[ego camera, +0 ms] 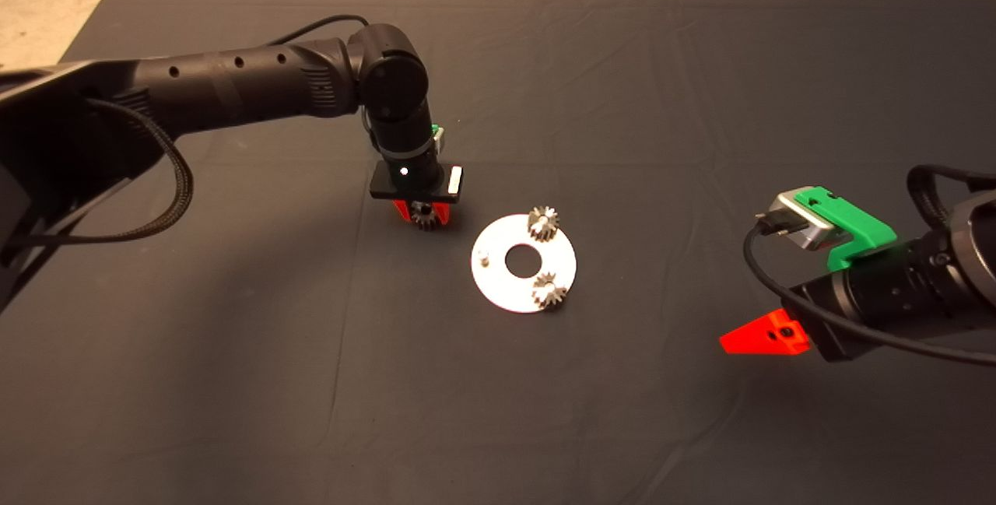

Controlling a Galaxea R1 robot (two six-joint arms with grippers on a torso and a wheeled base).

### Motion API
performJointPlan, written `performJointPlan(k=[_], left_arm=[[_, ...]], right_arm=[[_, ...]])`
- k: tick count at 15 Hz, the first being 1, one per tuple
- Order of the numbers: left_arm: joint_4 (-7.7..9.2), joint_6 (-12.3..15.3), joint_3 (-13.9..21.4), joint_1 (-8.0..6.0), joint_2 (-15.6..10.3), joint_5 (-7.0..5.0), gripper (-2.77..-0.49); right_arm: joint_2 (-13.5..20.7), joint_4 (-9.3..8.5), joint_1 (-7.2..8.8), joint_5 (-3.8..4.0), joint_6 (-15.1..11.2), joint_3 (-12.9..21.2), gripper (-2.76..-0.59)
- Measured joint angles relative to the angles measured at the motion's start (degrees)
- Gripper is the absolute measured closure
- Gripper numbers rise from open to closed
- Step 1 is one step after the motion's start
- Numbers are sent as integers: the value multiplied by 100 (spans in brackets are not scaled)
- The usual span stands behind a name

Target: Install three planetary gears onto the carrier pins

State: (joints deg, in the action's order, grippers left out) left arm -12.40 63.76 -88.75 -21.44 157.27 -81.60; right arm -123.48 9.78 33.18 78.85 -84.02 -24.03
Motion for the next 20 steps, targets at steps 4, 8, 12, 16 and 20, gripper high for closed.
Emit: performJointPlan(k=[4, 8, 12, 16, 20], left_arm=[[2, -23, 27, 0, -46, -3, -95], [0, -151, 104, 2, -115, -66, -90], [27, -150, 405, -49, -178, -307, -82], [362, 8, 777, -715, -319, -321, -81], [627, 988, 2020, -695, -559, -297, -80]], right_arm=[[-1, 2, 0, 74, 0, 0, -273], [-1, 0, 0, 306, -2, -2, -273], [33, 0, 2, 315, -2, 2, -273], [35, 0, 2, 322, -1, 9, -273], [30, 1, 2, 318, -1, 9, -273]])
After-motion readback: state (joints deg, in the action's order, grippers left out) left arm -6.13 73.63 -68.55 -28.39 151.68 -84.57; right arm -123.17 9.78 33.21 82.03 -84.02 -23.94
